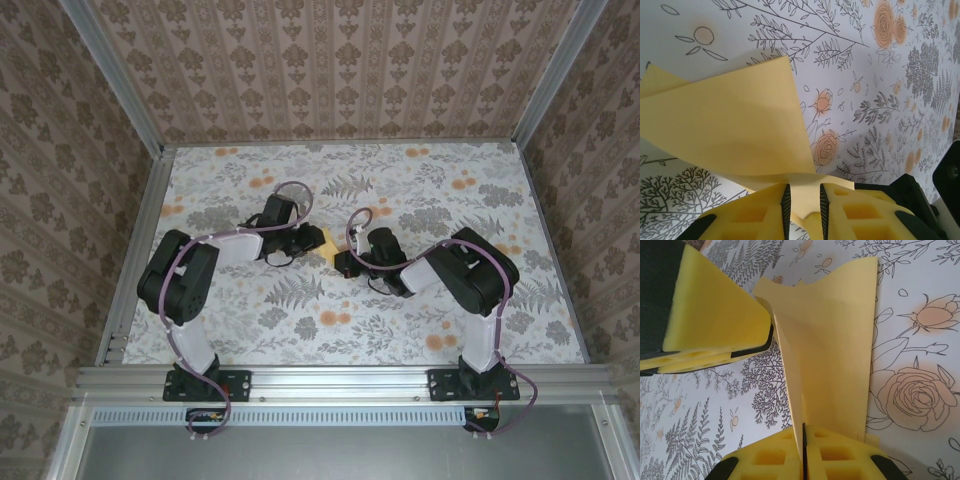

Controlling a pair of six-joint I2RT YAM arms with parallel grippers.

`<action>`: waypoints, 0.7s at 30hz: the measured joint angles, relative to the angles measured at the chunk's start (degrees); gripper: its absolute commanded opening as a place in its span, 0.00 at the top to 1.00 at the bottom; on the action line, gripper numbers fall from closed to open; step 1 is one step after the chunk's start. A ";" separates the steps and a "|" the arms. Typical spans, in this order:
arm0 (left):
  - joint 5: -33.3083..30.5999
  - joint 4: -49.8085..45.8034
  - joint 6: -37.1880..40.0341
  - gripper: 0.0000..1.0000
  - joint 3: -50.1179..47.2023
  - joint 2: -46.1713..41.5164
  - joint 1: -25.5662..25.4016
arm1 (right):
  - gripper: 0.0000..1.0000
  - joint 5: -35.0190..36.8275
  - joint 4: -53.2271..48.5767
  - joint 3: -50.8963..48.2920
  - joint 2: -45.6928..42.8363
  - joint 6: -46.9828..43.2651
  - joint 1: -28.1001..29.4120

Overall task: Fold a paper plane with a square sheet of paper (pick it up from the middle)
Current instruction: Fold the wing for the fifth time at the center of the table.

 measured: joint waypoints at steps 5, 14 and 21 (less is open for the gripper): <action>-0.04 0.04 0.57 0.78 0.42 1.33 0.04 | 0.90 -1.01 -1.55 0.96 0.13 0.39 -0.24; -0.28 0.02 0.81 0.79 0.52 2.60 0.44 | 0.87 -2.75 -2.49 1.68 0.37 0.94 -0.79; -0.44 0.00 0.83 0.80 1.16 3.34 0.74 | 0.81 -4.79 -2.47 1.84 0.37 1.88 -1.38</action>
